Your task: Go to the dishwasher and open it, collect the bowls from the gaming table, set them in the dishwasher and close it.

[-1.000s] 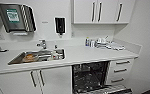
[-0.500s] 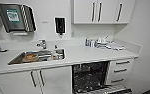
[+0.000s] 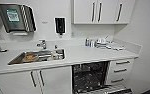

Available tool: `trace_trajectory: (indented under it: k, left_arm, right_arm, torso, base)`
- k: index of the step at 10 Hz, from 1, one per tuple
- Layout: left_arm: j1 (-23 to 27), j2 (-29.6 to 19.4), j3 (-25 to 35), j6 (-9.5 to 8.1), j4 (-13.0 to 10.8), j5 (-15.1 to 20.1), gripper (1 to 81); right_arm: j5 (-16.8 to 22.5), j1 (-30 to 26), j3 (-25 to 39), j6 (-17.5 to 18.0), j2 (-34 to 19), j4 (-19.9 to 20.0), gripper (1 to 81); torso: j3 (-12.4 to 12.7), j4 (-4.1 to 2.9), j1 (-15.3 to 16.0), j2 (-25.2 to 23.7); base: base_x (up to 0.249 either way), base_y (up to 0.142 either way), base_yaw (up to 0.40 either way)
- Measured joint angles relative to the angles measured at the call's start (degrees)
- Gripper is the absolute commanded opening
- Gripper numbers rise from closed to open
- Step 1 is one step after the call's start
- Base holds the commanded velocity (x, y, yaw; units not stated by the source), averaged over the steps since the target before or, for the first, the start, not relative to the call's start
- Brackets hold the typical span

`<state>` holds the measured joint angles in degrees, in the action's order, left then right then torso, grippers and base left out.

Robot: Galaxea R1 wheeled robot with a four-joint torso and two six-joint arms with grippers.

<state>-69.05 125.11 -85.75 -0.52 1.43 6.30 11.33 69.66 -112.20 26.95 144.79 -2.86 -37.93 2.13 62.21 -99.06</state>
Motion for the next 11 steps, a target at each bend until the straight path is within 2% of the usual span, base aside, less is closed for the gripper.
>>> trace_trajectory:
  k: [3, 6, 11]
  left_arm:
    - [-6.6, 7.6, -10.5, 0.57, -0.2, -4.3, 81.1]
    - [-11.3, 12.3, -21.3, 0.74, -0.4, -10.3, 81.1]
    - [-15.2, 26.6, -40.0, 0.82, -0.6, -13.3, 81.1]
  right_arm:
    - [-4.3, 5.0, -6.4, -5.1, 4.5, 0.0, 81.1]
    - [-7.3, 8.5, -13.7, -9.6, 11.5, 0.1, 81.1]
    - [-10.2, 11.3, -28.3, -13.3, 20.6, 0.0, 81.1]
  torso:
    - [0.0, 0.0, 0.0, 0.0]
    - [0.0, 0.0, 0.0, 0.0]
    - [0.0, 0.0, 0.0, 0.0]
  base:
    - [0.0, 0.0, 0.0]
    - [0.0, 0.0, 0.0]
    - [0.0, 0.0, 0.0]
